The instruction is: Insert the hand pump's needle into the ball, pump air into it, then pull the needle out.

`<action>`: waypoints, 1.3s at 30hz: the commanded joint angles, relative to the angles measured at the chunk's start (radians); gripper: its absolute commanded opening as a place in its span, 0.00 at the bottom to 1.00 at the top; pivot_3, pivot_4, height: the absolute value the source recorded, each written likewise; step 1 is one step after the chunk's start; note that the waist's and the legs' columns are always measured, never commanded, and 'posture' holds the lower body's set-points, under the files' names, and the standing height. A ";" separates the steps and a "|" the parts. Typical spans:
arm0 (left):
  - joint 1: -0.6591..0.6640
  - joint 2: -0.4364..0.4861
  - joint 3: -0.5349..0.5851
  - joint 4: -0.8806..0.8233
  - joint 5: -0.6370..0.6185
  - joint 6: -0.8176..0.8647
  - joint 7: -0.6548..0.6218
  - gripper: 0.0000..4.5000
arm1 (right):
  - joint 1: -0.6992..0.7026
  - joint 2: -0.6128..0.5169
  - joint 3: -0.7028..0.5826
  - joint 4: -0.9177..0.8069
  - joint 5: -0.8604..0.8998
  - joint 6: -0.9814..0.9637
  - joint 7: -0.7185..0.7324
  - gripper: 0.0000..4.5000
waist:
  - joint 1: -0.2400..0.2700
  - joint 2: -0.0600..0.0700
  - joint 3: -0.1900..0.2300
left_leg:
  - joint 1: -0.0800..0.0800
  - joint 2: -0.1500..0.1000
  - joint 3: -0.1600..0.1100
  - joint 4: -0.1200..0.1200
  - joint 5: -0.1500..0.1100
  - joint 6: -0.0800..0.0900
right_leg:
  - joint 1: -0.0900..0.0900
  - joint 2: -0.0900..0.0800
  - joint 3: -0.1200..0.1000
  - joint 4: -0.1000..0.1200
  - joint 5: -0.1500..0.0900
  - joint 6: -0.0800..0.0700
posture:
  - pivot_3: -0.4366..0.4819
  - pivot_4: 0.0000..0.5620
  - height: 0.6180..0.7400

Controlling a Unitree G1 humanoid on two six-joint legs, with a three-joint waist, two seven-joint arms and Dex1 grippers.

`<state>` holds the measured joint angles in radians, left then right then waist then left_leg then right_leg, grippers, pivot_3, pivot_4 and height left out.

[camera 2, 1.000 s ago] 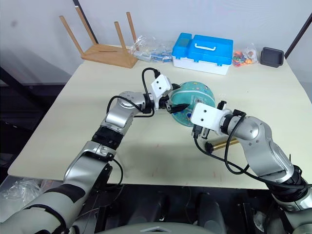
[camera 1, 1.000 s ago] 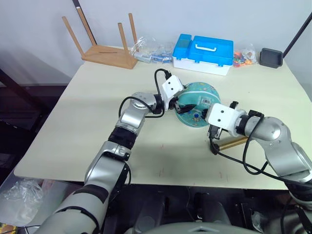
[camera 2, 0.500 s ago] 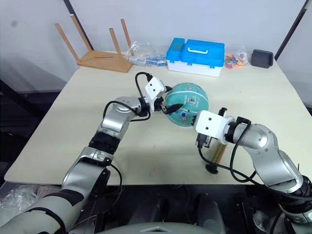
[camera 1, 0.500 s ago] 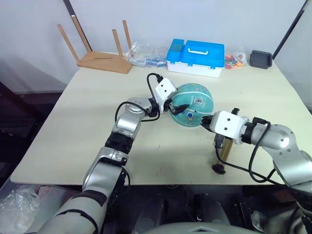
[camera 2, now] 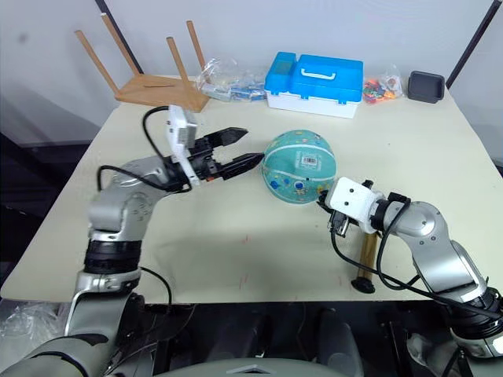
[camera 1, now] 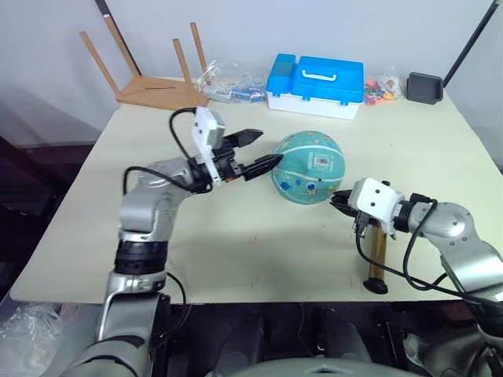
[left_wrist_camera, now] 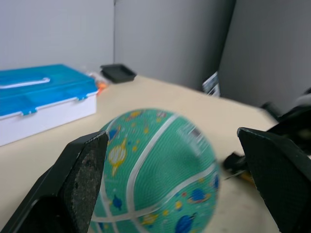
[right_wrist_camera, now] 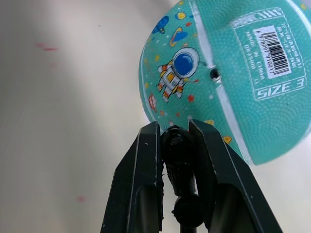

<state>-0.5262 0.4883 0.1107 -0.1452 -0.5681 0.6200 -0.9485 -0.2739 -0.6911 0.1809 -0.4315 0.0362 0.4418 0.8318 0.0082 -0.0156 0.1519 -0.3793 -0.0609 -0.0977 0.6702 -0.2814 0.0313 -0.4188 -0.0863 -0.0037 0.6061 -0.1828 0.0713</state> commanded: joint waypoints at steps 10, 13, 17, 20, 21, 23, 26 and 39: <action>0.431 0.202 0.136 -0.322 -0.218 0.084 -0.105 1.00 | -0.127 0.062 0.169 0.145 0.024 -0.089 0.154 0.08 | -0.016 0.000 0.002 | 0.002 0.001 0.002 0.000 0.000 0.000 | 0.001 0.000 0.001 0.001 0.000 0.000 | 0.48 0.27 1.00; 0.507 0.216 0.146 -0.340 -0.210 0.054 -0.111 1.00 | -0.166 0.067 0.214 0.218 -0.017 -0.133 0.172 0.08 | -0.009 0.000 0.002 | 0.002 0.000 0.002 0.000 0.000 0.000 | 0.001 0.000 0.001 0.001 0.000 0.000 | 0.48 0.27 1.00; 0.572 0.213 0.140 -0.356 -0.199 0.015 -0.103 1.00 | -0.200 0.074 0.226 0.276 -0.016 -0.150 0.206 0.08 | -0.011 0.000 0.002 | 0.003 0.001 0.005 0.000 0.000 0.000 | 0.001 0.000 0.003 0.000 0.000 0.000 | 0.48 0.27 1.00; 0.619 0.213 0.140 -0.358 -0.187 -0.016 -0.097 1.00 | -0.201 0.078 0.218 0.282 0.011 -0.142 0.238 0.19 | -0.011 0.000 0.002 | 0.003 0.001 0.006 0.000 0.000 0.000 | 0.001 0.000 0.004 0.000 0.000 0.000 | 0.48 0.27 1.00; 0.634 0.213 0.141 -0.359 -0.182 -0.026 -0.094 1.00 | -0.199 0.078 0.213 0.277 0.022 -0.135 0.249 0.30 | -0.012 0.000 0.002 | 0.003 0.001 0.007 0.000 0.000 0.000 | 0.000 0.000 0.005 0.000 0.000 0.000 | 0.48 0.27 1.00; 0.669 0.210 0.151 -0.366 -0.179 -0.041 -0.087 1.00 | -0.176 0.067 0.160 0.232 0.085 -0.100 0.265 0.47 | -0.013 0.000 0.002 | 0.003 0.002 0.010 0.000 -0.001 0.002 | -0.001 0.000 0.008 0.000 0.000 0.000 | 0.48 0.27 1.00; 0.702 0.210 0.154 -0.371 -0.179 -0.057 -0.080 1.00 | -0.132 0.030 0.077 0.162 0.177 -0.047 0.286 0.75 | -0.007 0.000 0.003 | 0.004 0.002 0.012 0.000 -0.002 0.004 | -0.001 0.000 0.009 0.000 0.000 0.000 | 0.48 0.27 1.00; 0.793 0.173 0.184 -0.338 -0.166 -0.116 -0.030 1.00 | 0.220 -0.069 -0.387 -0.046 0.492 0.091 0.242 0.75 | 0.010 -0.002 0.003 | 0.012 0.008 0.031 0.000 -0.009 0.015 | 0.001 -0.001 0.017 -0.001 -0.002 -0.002 | 0.48 0.27 1.00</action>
<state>0.2606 0.6636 0.2582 -0.4720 -0.7298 0.5229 -0.9952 -0.0689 -0.7469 -0.1320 -0.4588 0.5122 0.5600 1.0816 0.0185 -0.0171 0.1554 -0.3665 -0.0531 -0.0650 0.6698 -0.2916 0.0475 -0.4175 -0.0881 0.0140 0.6048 -0.1844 0.0693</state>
